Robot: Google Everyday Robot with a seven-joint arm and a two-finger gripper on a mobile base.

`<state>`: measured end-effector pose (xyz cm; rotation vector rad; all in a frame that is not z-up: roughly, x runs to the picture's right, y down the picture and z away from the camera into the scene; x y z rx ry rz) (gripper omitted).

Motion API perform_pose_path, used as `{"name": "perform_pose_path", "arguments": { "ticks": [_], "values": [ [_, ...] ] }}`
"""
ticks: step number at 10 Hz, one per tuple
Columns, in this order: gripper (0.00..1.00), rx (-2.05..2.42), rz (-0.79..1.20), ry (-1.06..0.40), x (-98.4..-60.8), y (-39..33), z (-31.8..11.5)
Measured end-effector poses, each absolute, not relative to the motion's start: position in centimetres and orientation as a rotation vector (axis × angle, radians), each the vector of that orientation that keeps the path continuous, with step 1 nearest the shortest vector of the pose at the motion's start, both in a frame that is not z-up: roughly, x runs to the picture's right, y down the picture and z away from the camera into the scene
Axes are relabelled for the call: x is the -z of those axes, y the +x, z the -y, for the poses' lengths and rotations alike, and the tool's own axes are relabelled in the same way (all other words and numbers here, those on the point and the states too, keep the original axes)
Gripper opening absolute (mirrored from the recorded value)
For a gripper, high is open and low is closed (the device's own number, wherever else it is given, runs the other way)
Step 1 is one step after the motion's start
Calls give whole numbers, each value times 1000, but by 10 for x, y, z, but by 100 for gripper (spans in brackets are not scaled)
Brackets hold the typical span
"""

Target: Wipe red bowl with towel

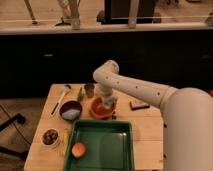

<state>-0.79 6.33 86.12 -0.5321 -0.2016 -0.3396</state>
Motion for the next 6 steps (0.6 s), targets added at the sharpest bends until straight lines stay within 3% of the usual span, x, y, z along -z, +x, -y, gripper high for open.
{"name": "perform_pose_path", "arguments": {
  "ticks": [6],
  "values": [
    [0,244,491,-498,-854,-29,-71]
  ]
}}
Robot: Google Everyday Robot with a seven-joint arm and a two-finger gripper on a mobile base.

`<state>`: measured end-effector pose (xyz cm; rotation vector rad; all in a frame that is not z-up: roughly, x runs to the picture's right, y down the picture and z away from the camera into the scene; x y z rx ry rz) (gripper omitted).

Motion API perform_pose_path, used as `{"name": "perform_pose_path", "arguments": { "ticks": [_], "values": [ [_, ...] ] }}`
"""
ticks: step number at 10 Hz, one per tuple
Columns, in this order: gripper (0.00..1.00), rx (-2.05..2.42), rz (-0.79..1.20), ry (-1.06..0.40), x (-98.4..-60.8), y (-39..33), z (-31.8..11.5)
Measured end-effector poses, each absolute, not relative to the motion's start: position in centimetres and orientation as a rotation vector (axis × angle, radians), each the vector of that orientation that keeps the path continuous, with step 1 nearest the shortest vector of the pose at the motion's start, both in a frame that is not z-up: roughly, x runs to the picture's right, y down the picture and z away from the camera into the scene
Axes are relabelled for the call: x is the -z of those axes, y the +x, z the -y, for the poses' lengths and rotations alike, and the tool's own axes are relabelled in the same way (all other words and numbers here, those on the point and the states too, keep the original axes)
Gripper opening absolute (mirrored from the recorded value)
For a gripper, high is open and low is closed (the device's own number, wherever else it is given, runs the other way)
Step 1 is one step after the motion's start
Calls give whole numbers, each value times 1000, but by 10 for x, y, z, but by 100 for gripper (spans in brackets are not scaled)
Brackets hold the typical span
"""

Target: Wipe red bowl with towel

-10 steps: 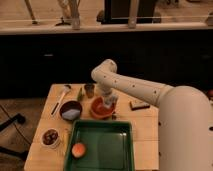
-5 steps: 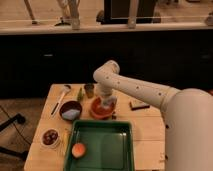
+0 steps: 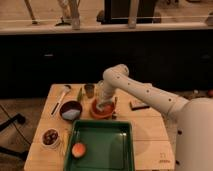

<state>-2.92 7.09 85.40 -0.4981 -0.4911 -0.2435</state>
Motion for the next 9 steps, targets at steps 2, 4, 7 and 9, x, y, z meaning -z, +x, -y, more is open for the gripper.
{"name": "perform_pose_path", "arguments": {
  "ticks": [2,4,7,9],
  "values": [
    [0,191,592,-476,-854,-29,-74],
    [0,133,680,-455,-855,-28,-78],
    [0,65,752,-448,-863,-24,-89],
    [0,38,781,-453,-867,-24,-95]
  ]
}}
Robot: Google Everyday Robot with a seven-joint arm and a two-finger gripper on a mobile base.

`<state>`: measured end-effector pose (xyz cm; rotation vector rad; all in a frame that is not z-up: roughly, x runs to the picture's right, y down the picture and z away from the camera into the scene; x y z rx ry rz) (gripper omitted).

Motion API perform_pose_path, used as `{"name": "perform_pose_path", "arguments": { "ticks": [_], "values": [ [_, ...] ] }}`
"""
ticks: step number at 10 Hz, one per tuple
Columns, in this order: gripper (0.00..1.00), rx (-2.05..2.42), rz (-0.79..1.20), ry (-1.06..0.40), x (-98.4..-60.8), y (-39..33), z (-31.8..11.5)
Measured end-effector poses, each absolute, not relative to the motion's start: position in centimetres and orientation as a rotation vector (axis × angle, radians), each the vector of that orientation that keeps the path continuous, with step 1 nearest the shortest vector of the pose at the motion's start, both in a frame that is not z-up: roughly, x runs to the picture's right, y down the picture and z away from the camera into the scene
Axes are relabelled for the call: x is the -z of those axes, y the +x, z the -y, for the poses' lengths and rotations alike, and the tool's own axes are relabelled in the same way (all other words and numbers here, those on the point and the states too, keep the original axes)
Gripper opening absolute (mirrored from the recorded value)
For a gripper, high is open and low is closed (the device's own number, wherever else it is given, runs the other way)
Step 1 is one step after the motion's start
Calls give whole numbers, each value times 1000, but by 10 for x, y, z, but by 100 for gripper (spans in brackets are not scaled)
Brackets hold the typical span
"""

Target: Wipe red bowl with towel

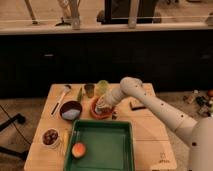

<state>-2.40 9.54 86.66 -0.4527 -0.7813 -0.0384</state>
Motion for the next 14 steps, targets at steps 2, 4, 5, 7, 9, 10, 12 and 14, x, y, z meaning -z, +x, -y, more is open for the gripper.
{"name": "perform_pose_path", "arguments": {
  "ticks": [2,4,5,7,9,10,12,14],
  "values": [
    [0,23,795,-458,-869,-24,-99],
    [0,19,797,-465,-872,-24,-103],
    [0,15,793,-467,-873,-22,-103],
    [0,7,777,-470,-881,-14,-99],
    [0,15,774,-471,-888,-13,-94],
    [0,17,774,-471,-895,-11,-89],
    [0,28,785,-478,-907,-16,-83],
    [0,44,813,-495,-912,-29,-85]
  ]
}}
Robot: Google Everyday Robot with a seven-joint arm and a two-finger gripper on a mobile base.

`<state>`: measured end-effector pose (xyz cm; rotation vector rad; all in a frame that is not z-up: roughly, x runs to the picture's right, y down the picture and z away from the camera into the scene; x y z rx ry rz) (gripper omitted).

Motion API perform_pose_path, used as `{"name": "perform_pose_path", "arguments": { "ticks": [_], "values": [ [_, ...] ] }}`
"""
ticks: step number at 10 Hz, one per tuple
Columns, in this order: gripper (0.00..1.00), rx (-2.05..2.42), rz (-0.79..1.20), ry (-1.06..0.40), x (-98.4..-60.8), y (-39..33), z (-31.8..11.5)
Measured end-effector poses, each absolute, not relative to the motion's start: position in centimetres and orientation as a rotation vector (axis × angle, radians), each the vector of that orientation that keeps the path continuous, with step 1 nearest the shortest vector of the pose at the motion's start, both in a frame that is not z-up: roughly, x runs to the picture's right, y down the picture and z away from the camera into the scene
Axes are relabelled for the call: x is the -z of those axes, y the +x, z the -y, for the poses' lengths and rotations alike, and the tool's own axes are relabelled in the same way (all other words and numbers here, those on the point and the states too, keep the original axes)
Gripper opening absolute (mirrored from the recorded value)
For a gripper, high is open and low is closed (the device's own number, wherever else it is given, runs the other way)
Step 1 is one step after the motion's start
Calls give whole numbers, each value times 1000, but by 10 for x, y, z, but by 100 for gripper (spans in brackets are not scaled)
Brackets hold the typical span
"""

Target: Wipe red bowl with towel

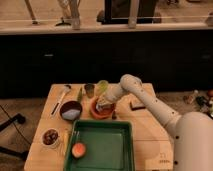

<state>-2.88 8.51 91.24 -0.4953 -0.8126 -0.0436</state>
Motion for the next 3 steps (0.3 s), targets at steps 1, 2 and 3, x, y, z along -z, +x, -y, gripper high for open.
{"name": "perform_pose_path", "arguments": {
  "ticks": [1,2,3],
  "values": [
    [0,57,838,-512,-914,-41,-88],
    [0,71,855,-524,-912,-49,-92],
    [0,81,869,-534,-909,-53,-96]
  ]
}}
